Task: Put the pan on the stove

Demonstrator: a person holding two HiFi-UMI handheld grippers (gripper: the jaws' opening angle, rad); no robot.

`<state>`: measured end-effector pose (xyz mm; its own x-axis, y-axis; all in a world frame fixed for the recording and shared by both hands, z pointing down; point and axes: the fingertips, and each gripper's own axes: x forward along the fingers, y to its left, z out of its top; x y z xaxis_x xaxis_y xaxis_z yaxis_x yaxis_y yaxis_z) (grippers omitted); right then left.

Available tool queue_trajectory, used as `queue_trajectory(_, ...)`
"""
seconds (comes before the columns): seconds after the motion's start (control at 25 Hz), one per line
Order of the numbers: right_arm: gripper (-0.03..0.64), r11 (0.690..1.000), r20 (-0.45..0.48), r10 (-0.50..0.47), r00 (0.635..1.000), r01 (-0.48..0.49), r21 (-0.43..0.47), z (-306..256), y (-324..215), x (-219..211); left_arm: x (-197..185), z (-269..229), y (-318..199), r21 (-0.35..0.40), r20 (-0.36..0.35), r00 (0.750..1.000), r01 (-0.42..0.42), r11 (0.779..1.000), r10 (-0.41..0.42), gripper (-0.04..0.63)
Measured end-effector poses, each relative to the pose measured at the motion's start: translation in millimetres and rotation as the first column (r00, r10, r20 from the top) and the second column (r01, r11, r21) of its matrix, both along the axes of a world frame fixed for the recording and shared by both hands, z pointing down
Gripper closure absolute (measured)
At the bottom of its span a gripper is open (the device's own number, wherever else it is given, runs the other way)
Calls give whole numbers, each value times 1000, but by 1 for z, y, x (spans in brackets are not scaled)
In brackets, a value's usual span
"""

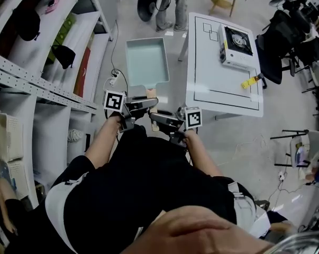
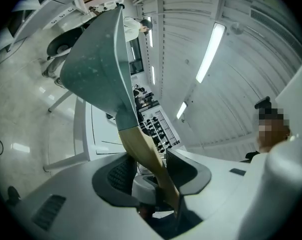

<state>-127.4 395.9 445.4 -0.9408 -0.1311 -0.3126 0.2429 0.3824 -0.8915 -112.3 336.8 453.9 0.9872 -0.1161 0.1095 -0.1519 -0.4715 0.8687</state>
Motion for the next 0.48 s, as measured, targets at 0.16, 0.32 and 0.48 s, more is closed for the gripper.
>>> queue_trajectory(0.16, 453, 999, -14, -7, 1000, 7, 40, 5, -30, -1, -5, 6, -30, 20, 23, 1000, 8, 1000, -9, 397)
queue_trajectory(0.32, 456, 999, -24, -13, 1000, 14, 37, 7, -67, -13, -14, 12, -66, -3, 12, 1000, 12, 1000, -12, 399)
queue_trajectory(0.48, 457, 998, -42, 3, 999, -5, -55, 14, -109, -21, -16, 10, -106, -54, -61, 998, -11, 998, 7, 399)
